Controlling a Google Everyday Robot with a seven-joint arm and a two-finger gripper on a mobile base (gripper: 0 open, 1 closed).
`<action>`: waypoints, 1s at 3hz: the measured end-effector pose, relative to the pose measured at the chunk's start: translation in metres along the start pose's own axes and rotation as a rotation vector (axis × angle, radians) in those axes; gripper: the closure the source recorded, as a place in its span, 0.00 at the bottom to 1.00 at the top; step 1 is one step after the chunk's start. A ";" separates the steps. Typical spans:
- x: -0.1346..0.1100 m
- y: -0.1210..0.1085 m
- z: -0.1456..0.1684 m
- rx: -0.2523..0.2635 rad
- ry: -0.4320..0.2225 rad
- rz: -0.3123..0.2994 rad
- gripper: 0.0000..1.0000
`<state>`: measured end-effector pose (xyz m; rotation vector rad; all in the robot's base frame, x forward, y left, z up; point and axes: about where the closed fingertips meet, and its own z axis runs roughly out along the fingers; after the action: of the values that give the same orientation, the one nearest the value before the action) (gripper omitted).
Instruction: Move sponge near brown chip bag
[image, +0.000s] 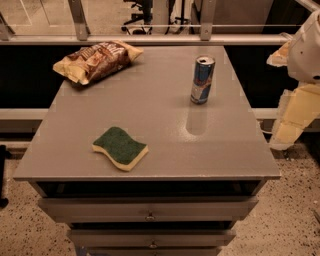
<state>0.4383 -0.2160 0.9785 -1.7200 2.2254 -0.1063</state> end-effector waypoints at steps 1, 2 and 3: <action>0.000 0.000 0.000 0.000 0.000 0.000 0.00; -0.011 0.005 0.010 -0.002 -0.020 0.022 0.00; -0.041 0.021 0.031 -0.020 -0.077 0.060 0.00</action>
Offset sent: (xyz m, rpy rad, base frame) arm 0.0043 0.0403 -0.0320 0.0799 0.0191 -0.0472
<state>0.4370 -0.1665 0.9520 -1.6375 2.2261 -0.0039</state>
